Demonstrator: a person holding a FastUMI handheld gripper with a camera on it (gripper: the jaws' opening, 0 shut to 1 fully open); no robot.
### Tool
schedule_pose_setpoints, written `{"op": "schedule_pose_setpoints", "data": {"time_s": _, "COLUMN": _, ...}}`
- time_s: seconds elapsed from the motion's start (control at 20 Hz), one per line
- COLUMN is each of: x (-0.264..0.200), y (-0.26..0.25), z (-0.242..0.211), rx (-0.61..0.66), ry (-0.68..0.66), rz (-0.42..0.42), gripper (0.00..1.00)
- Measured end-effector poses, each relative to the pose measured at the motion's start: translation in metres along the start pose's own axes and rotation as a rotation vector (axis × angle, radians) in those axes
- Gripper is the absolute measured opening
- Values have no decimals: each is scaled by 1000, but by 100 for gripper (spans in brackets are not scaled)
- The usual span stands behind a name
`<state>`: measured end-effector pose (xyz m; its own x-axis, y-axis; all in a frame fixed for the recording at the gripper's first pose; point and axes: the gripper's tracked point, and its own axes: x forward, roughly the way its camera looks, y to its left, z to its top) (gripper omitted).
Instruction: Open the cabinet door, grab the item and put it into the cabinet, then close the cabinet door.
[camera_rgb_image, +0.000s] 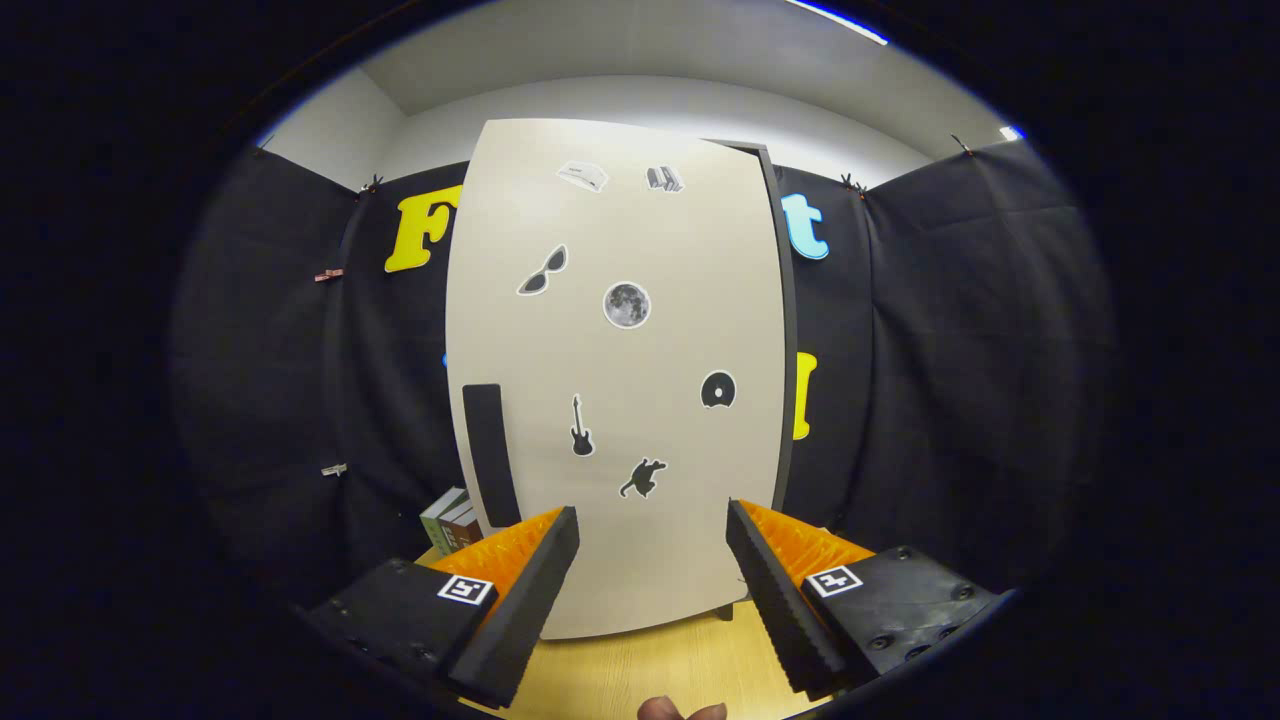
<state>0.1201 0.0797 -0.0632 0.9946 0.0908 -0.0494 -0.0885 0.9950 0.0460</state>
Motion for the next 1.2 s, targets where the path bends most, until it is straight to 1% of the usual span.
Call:
{"op": "schedule_pose_setpoints", "data": {"time_s": 0.15, "x": 4, "y": 3, "z": 0, "rx": -20, "ry": -6, "rz": -1, "gripper": 97}}
{"op": "schedule_pose_setpoints", "data": {"time_s": 0.5, "x": 7, "y": 6, "z": 5, "rx": 5, "ry": -19, "rz": -5, "gripper": 98}}
{"op": "schedule_pose_setpoints", "data": {"time_s": 1.2, "x": 8, "y": 8, "z": -1, "rx": -20, "ry": -11, "rz": -12, "gripper": 97}}
